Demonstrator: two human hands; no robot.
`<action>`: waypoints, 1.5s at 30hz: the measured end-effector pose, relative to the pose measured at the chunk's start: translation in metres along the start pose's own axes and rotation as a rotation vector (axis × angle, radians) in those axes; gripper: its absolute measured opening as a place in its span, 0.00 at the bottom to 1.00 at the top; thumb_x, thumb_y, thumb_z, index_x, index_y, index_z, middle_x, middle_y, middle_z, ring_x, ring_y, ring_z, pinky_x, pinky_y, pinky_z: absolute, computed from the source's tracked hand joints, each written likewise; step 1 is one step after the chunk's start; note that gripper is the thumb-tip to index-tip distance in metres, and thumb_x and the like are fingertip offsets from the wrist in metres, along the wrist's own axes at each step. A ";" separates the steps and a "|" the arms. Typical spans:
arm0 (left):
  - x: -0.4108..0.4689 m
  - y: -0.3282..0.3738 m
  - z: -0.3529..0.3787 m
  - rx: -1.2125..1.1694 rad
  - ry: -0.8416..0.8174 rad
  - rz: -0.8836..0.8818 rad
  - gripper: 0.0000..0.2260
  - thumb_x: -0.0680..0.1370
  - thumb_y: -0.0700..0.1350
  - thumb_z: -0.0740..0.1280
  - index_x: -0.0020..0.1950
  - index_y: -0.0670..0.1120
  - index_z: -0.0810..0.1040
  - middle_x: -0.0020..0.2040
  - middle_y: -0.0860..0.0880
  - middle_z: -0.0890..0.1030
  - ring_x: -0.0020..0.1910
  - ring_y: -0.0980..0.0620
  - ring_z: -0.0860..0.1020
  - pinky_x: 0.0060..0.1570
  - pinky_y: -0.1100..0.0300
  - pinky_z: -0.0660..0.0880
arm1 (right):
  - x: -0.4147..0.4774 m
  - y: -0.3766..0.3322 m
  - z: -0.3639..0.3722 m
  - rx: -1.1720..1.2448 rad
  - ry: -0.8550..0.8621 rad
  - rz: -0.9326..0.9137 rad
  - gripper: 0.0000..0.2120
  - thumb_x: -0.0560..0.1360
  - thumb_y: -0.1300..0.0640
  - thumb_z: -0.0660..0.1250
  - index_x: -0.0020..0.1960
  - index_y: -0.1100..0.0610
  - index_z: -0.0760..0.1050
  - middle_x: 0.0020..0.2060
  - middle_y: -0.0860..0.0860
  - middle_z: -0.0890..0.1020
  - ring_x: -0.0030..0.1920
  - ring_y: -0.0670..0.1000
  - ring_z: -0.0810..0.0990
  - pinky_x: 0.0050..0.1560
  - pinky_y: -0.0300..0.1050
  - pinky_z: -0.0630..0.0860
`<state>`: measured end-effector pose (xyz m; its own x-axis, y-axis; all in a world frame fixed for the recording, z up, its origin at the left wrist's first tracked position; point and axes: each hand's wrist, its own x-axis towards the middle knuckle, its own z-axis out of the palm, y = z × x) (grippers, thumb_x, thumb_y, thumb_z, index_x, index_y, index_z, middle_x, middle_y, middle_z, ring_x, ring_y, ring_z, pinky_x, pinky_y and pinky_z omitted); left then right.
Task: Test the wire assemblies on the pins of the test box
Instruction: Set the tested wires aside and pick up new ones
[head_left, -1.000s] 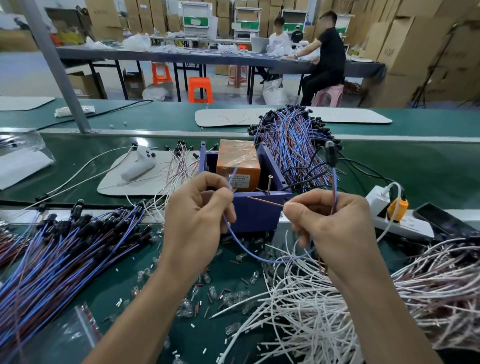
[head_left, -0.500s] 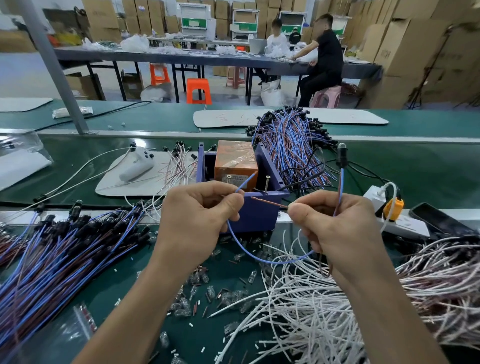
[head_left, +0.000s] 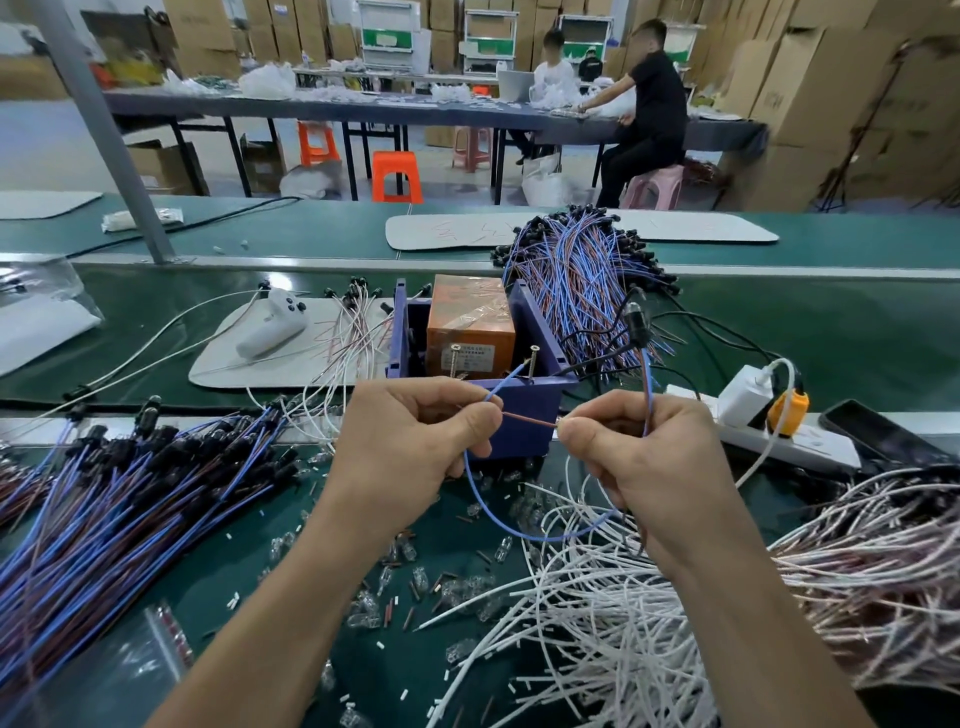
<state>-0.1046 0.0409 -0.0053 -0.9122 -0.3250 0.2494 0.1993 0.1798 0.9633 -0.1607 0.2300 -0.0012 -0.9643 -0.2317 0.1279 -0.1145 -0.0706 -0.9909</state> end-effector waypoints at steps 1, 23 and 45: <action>0.000 -0.001 0.001 0.024 -0.002 -0.011 0.10 0.75 0.40 0.77 0.42 0.56 0.88 0.31 0.46 0.84 0.27 0.50 0.77 0.28 0.62 0.75 | 0.000 0.001 0.001 -0.008 -0.003 0.002 0.12 0.70 0.71 0.76 0.35 0.56 0.85 0.25 0.53 0.78 0.23 0.46 0.69 0.22 0.35 0.63; 0.009 -0.014 -0.021 0.680 0.289 0.054 0.18 0.79 0.47 0.73 0.31 0.62 0.78 0.30 0.65 0.80 0.36 0.64 0.79 0.33 0.74 0.70 | 0.016 0.023 0.002 -0.066 0.181 -0.059 0.10 0.74 0.68 0.74 0.37 0.57 0.81 0.25 0.52 0.79 0.23 0.49 0.73 0.26 0.42 0.72; 0.007 -0.016 -0.014 0.665 0.359 0.070 0.13 0.78 0.46 0.71 0.33 0.50 0.82 0.25 0.58 0.78 0.31 0.55 0.78 0.35 0.66 0.72 | 0.020 0.027 0.001 -0.185 0.295 -0.063 0.09 0.71 0.61 0.76 0.38 0.49 0.84 0.25 0.52 0.80 0.24 0.52 0.72 0.30 0.50 0.72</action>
<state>-0.1093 0.0226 -0.0179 -0.7104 -0.5542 0.4339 -0.1095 0.6960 0.7096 -0.1829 0.2223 -0.0252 -0.9784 0.0599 0.1979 -0.1908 0.1069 -0.9758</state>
